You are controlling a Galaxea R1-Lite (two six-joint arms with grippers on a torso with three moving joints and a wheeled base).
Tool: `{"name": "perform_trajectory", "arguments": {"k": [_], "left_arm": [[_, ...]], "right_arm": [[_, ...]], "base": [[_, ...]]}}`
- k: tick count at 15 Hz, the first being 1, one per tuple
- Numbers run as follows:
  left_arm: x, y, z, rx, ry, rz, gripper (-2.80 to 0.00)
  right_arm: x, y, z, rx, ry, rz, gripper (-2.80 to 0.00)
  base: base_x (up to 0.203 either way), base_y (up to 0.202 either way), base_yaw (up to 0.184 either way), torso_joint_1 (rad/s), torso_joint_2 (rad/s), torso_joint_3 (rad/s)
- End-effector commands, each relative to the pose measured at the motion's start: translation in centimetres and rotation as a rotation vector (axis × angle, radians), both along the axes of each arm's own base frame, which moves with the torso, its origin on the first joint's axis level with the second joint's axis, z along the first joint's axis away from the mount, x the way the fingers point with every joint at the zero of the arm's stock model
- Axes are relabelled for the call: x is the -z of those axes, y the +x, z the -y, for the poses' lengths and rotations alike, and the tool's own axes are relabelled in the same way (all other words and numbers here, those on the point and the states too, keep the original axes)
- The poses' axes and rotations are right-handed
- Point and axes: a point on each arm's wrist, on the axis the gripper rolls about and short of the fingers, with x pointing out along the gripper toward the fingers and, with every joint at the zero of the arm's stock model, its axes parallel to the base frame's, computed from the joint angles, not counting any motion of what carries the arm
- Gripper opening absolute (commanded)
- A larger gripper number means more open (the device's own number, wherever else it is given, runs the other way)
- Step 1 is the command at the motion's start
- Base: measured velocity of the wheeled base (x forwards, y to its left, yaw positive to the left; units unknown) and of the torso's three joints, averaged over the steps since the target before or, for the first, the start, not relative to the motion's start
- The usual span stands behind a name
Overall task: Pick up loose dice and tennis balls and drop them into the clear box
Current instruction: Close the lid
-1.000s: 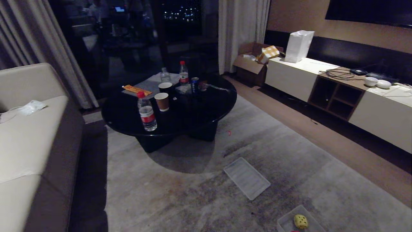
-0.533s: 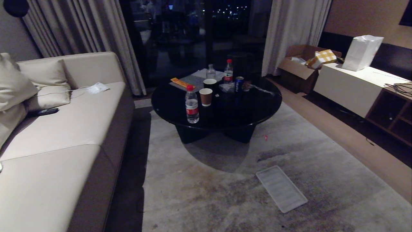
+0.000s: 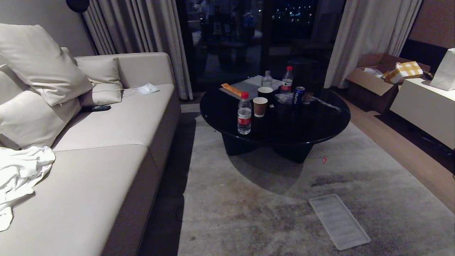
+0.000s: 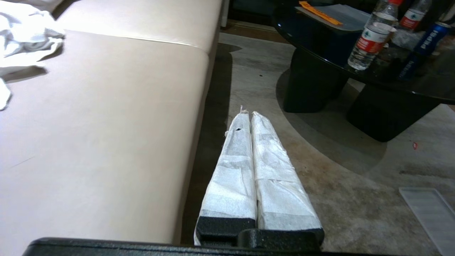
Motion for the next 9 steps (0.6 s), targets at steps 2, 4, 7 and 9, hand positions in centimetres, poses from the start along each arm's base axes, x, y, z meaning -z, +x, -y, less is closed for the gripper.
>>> {"name": "perform_trajectory", "arguments": {"k": [2,4,7,9], "left_arm": [[-0.01,0.01,0.00,-0.001,0.000,-0.001,-2.80],[-0.01,0.01,0.00,-0.001,0.000,-0.001,-2.80],[0.00,0.01,0.00,-0.001,0.000,-0.001,-2.80],[0.00,0.00,0.00,-0.001,-0.001,0.000,-2.80]], "right_arm": [[0.01,0.01,0.00,-0.001,-0.001,-0.002,-2.80],[0.01,0.01,0.00,0.001,0.001,-0.002,-2.80],[0.01,0.01,0.00,-0.001,0.001,-0.002,-2.80],[0.01,0.01,0.00,0.001,0.001,-0.002,-2.80]], "base": [[0.000,0.000,0.000,0.000,0.00,0.000],[0.000,0.000,0.000,0.000,0.00,0.000],[0.000,0.000,0.000,0.000,0.00,0.000],[0.000,0.000,0.000,0.000,0.00,0.000]]}}
